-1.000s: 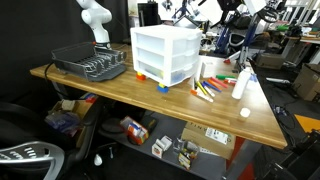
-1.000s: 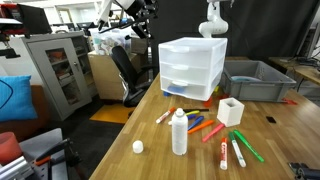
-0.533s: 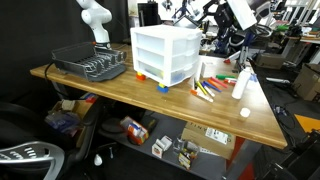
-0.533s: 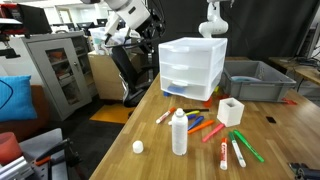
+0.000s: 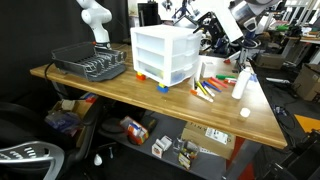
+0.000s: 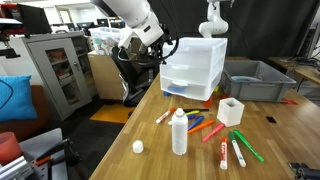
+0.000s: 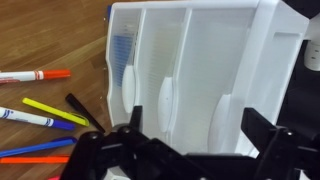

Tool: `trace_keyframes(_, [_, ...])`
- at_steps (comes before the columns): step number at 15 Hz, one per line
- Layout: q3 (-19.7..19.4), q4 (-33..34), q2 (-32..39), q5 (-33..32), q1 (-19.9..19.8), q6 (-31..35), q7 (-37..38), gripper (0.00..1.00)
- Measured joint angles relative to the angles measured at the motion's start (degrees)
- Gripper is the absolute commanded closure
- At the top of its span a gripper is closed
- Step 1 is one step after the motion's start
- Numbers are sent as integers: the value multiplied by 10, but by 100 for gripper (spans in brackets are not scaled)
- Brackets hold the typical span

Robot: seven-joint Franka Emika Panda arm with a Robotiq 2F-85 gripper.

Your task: Open the top drawer

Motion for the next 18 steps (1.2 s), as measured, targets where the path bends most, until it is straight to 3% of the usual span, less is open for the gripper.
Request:
trace_keyframes(9, [-27, 42, 40, 109, 1, -10, -111, 0])
trace_keyframes(18, [-40, 69, 67, 150, 2, -26, -158, 0])
